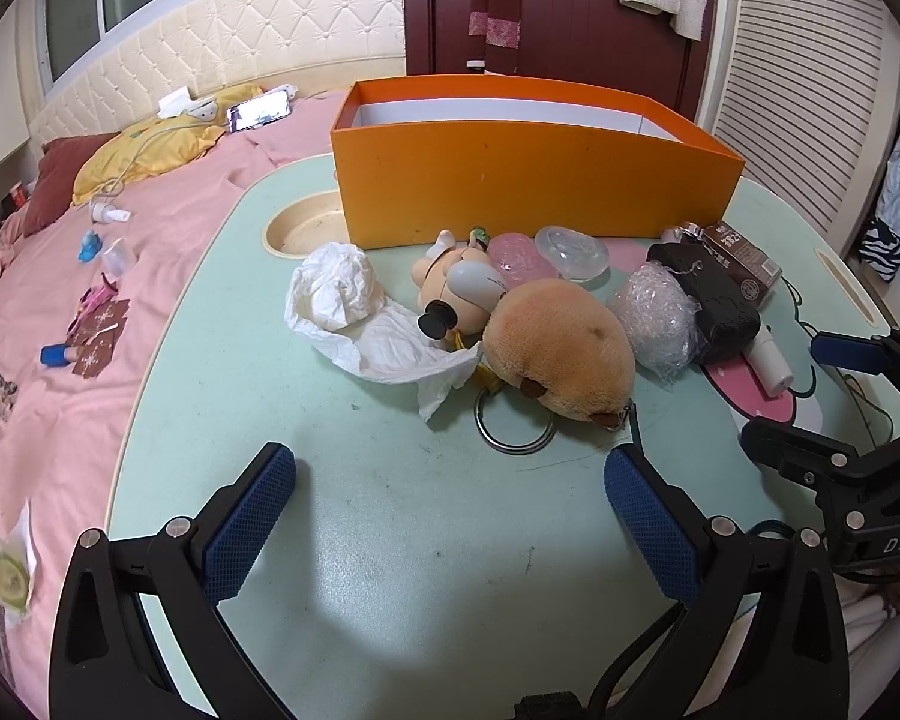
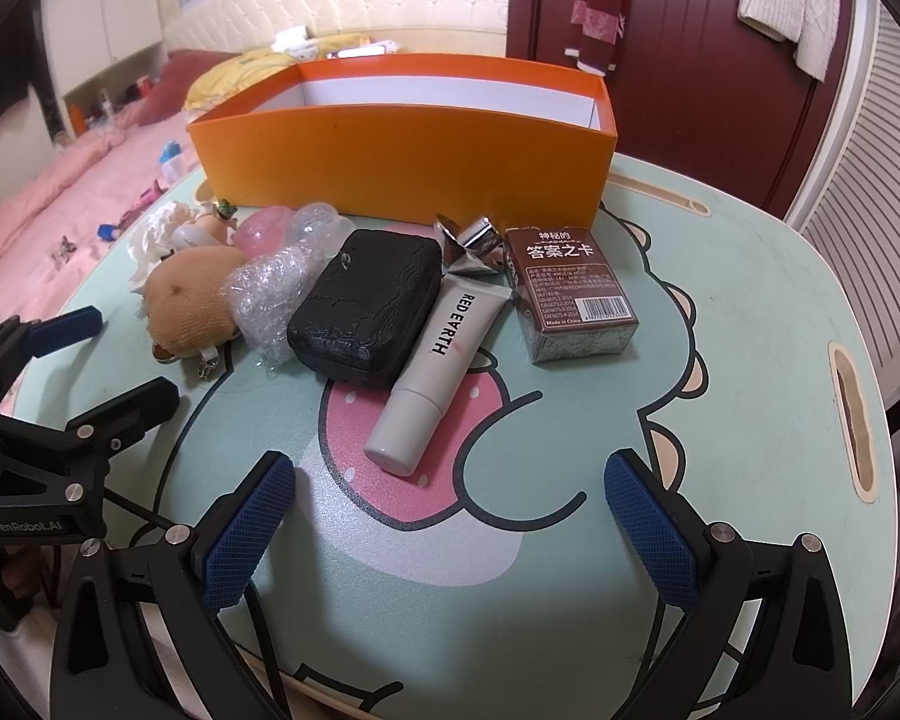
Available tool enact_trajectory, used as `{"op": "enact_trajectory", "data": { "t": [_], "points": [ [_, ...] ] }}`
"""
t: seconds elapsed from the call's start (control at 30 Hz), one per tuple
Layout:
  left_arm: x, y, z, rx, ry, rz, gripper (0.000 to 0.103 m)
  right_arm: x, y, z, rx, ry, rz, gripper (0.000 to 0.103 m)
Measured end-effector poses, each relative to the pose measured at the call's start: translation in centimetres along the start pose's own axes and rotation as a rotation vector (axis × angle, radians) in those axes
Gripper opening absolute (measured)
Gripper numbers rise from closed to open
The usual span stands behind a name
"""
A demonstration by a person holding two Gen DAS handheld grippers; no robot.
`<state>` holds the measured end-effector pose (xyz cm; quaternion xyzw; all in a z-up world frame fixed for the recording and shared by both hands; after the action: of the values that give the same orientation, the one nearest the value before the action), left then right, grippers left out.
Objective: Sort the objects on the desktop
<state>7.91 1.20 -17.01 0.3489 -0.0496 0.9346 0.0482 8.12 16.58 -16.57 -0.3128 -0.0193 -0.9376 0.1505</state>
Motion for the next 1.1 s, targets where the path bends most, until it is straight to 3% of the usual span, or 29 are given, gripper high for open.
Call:
{"op": "enact_trajectory", "data": {
  "t": [1.1],
  "points": [
    [-0.1,-0.2,0.0,-0.008,-0.011,-0.006,0.103,0.1,0.8,-0.3,-0.018,0.008,-0.015,0.103]
  ]
}}
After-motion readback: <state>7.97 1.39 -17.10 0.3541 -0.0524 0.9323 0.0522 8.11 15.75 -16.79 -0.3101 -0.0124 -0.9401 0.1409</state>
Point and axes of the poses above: each gripper's, at about its wrist camera, not at the fingertips, and z roughly against the way its jaws point, y to its left, x to its top, the point moved 9 cm from there along -z, roughly the way its jaws point, and after that the axes turned 4 degrees about z, right-handed, at the moved point
